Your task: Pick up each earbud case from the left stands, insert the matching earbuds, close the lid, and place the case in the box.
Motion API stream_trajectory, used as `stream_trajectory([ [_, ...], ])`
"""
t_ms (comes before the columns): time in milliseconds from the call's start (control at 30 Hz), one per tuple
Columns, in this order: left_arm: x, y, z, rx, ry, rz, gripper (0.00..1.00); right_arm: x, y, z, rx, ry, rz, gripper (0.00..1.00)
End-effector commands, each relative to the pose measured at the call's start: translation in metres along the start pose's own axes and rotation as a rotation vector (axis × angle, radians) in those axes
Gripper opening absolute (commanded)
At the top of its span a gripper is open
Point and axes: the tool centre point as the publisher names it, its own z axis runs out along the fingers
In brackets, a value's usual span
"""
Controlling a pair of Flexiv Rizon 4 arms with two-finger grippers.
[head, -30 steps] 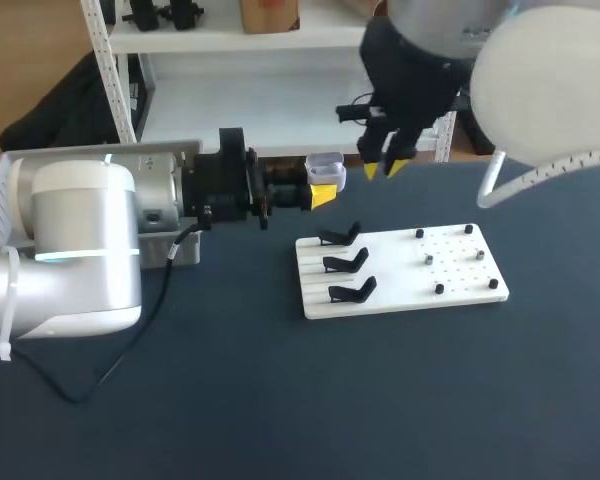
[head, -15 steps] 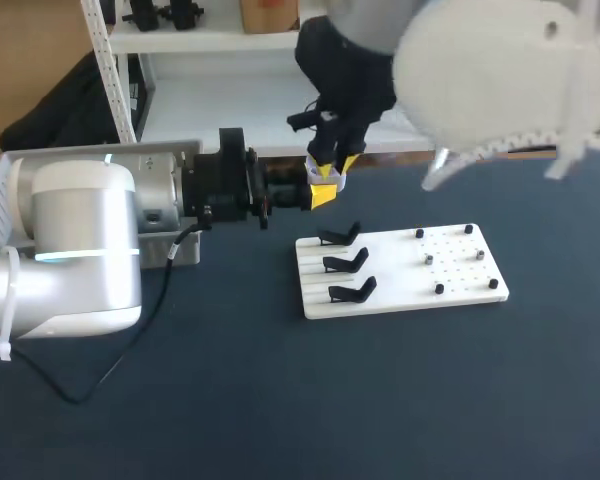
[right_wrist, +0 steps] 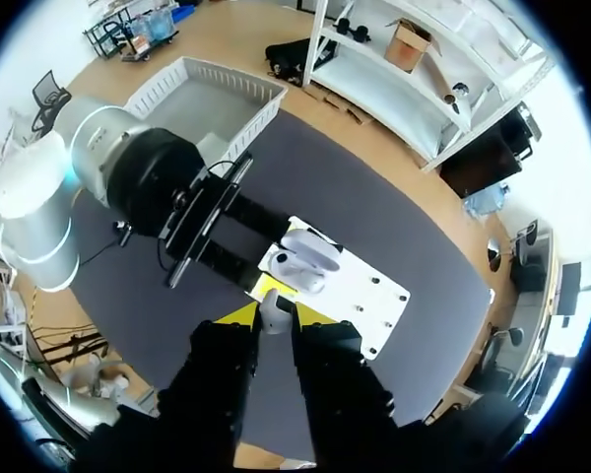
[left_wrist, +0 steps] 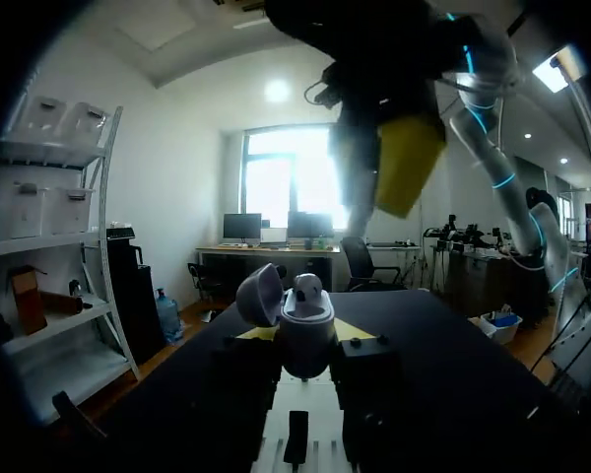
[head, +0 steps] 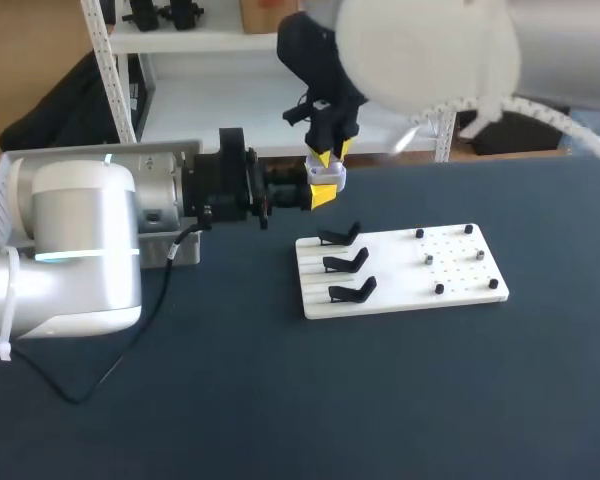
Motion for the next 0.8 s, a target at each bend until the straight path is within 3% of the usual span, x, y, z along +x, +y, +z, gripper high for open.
stream_trajectory([
  [33, 0.001, -0.001, 0.0, -0.004, -0.003, 0.001, 0.0, -0.009, 0.0, 0.004, 0.003, 0.046, 0.018, 0.0],
  [500, 0.001, -0.001, 0.0, -0.004, -0.003, 0.001, 0.0, -0.009, 0.0, 0.004, 0.003, 0.046, 0.018, 0.0],
  [633, 0.001, -0.001, 0.0, -0.004, -0.003, 0.001, 0.0, -0.008, 0.006, 0.01, 0.032, 0.102, -0.004, 0.0],
  [800, 0.001, -0.001, 0.0, -0.004, -0.003, 0.001, 0.0, -0.009, 0.008, 0.015, 0.021, 0.115, -0.006, 0.0],
])
